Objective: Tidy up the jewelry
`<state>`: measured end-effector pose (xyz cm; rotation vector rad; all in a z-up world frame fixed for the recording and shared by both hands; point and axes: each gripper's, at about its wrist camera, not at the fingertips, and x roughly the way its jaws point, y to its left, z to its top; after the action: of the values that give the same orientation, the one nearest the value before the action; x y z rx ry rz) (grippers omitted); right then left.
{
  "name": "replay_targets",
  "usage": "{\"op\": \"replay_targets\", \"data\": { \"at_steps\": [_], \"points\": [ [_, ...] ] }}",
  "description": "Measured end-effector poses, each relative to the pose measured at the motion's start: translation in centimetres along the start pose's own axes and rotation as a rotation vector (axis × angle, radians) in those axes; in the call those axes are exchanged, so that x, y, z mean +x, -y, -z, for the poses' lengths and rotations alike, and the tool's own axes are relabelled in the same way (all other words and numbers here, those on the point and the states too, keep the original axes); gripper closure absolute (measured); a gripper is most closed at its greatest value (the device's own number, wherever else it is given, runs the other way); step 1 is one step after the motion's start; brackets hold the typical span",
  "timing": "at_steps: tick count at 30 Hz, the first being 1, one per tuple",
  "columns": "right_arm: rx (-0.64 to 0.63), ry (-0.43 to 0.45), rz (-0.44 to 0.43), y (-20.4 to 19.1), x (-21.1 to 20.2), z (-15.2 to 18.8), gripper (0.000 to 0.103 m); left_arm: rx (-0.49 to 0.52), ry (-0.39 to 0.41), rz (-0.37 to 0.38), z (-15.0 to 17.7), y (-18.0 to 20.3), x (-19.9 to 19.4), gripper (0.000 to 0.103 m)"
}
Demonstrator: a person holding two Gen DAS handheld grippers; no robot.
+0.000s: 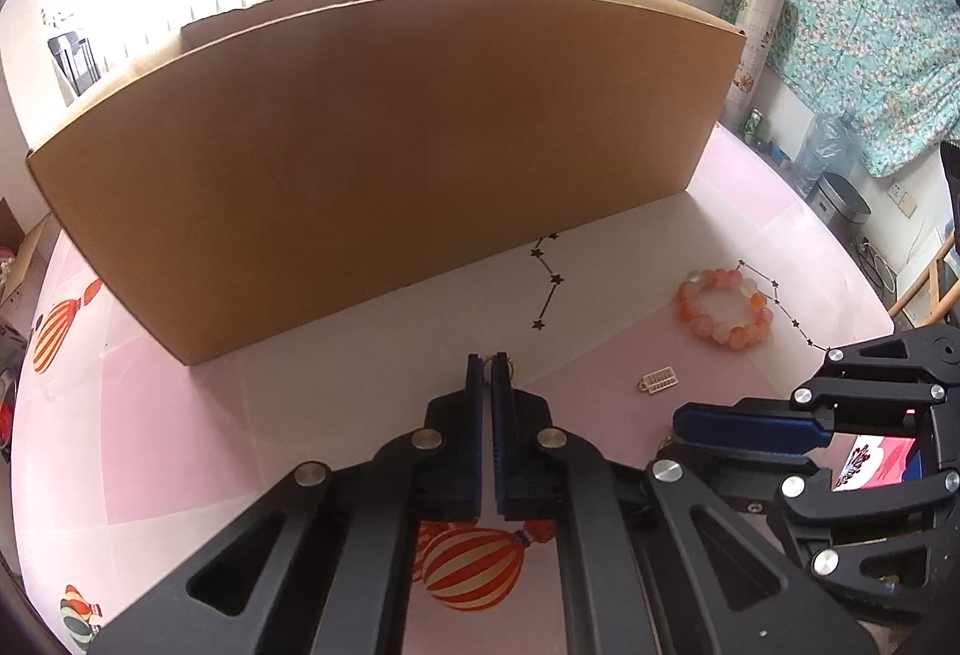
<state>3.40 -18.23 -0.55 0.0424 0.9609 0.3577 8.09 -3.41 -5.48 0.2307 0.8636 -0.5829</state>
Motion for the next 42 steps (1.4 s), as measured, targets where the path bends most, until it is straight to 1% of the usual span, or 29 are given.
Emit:
{"op": "replay_targets", "data": {
  "at_steps": [5, 9, 11, 13, 14, 17, 18, 22, 29, 34, 37, 39, 42],
  "points": [
    [-0.002, -0.005, 0.006, -0.4, 0.6, -0.3, 0.094, -0.048, 0.001, -0.034, 1.1, -1.7, -0.9, 0.101],
    [0.01, -0.008, -0.007, -0.3, 0.8, -0.4, 0.093, -0.085, 0.007, -0.04, 1.8, -2.8, -1.4, 0.101],
    [0.021, 0.013, -0.029, -0.3, 0.3, -0.5, 0.093, -0.1, 0.008, -0.037, 2.0, -3.1, -1.5, 0.101],
    [0.005, 0.028, -0.039, -0.4, -0.1, -0.6, 0.093, -0.11, 0.01, -0.032, 2.1, -3.4, -1.5, 0.101],
    [-0.007, 0.028, -0.033, -0.6, -0.2, -0.5, 0.092, -0.113, 0.011, -0.03, 2.0, -3.4, -1.4, 0.101],
    [-0.031, 0.012, -0.01, -1.2, -0.2, -0.2, 0.085, -0.117, 0.014, -0.027, 2.0, -3.4, -1.2, 0.101],
    [-0.034, 0.006, -0.001, -1.1, -0.2, 0.0, 0.084, -0.117, 0.014, -0.027, 1.9, -3.4, -1.1, 0.101],
    [-0.03, -0.014, 0.015, -1.0, 0.1, 0.4, 0.084, -0.118, 0.016, -0.023, 1.9, -3.5, -1.2, 0.101],
    [-0.054, -0.019, 0.032, -1.2, 0.5, -0.2, 0.084, -0.117, 0.019, -0.018, 1.8, -3.3, -0.9, 0.101],
    [-0.128, -0.026, 0.082, -2.0, 1.1, -0.2, 0.084, -0.115, 0.022, -0.018, 1.9, -3.2, -0.8, 0.101],
    [-0.133, -0.022, 0.085, -2.1, 1.2, 0.0, 0.085, -0.112, 0.026, -0.017, 1.9, -3.1, -0.8, 0.101],
    [-0.124, -0.02, 0.081, -2.2, 1.6, -0.1, 0.094, -0.112, 0.027, -0.015, 1.9, -3.1, -0.8, 0.101],
    [-0.096, -0.013, 0.066, -1.8, 1.7, -0.1, 0.095, -0.116, 0.028, -0.002, 1.9, -3.2, -0.7, 0.101]
  ]
}}
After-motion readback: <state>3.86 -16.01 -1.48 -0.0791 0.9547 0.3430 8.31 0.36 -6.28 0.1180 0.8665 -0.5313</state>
